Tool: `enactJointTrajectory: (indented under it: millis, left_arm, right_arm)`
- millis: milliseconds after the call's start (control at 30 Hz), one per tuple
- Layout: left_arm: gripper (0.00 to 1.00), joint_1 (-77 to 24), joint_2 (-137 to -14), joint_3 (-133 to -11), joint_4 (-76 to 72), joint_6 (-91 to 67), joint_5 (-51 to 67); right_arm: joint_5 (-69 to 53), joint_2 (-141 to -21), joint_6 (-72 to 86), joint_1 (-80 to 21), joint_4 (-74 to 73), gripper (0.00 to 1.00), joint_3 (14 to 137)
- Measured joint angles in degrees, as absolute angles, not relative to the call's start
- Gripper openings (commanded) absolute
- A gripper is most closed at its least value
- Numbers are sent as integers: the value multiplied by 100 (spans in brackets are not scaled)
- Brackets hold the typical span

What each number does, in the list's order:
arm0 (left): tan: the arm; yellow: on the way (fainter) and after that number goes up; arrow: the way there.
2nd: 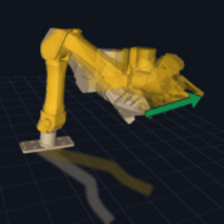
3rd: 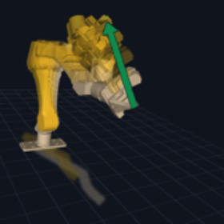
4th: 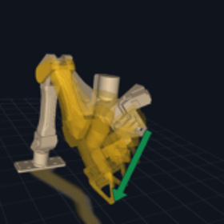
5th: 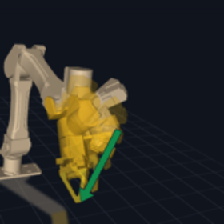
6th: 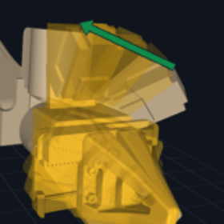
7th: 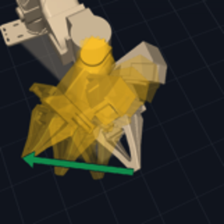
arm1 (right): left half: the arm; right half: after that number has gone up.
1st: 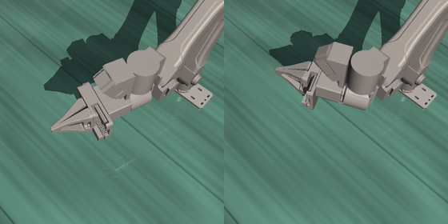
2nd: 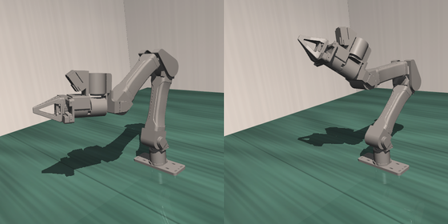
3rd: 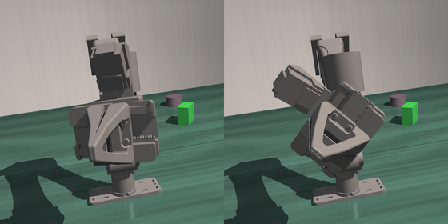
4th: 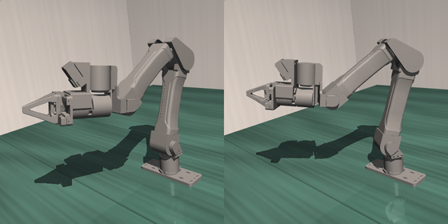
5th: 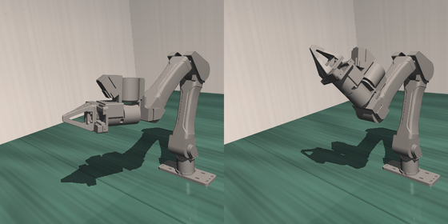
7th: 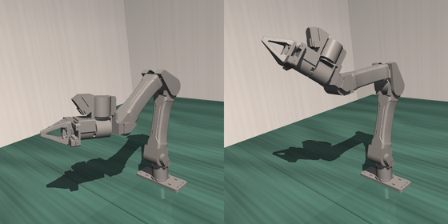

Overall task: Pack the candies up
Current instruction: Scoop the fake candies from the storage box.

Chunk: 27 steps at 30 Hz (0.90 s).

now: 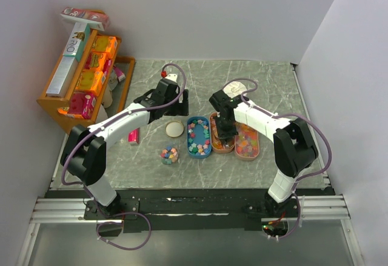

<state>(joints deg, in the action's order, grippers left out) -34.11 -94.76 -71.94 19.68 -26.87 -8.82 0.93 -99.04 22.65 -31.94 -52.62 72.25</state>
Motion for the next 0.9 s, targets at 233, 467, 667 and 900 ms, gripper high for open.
enactJointTrajectory:
  millis: [233,467,667,900]
  left_arm:
    - [97,-3409,-9476,-7170,1966,-2689,-880]
    - [96,-3404,-9476,-7168,1968,-2727,-860]
    - [96,-3404,-9476,-7168,1968,-2735,-823]
    - [96,-3404,-9476,-7168,1966,-2794,-733]
  right_arm:
    - [281,-9904,2239,-3197,-4930,0,7102]
    - [427,-9835,2137,-3208,-4663,0,6925]
    - [532,-9485,2023,-3301,-4477,0,6543]
    - [764,-8868,1984,-3461,-4517,0,6141]
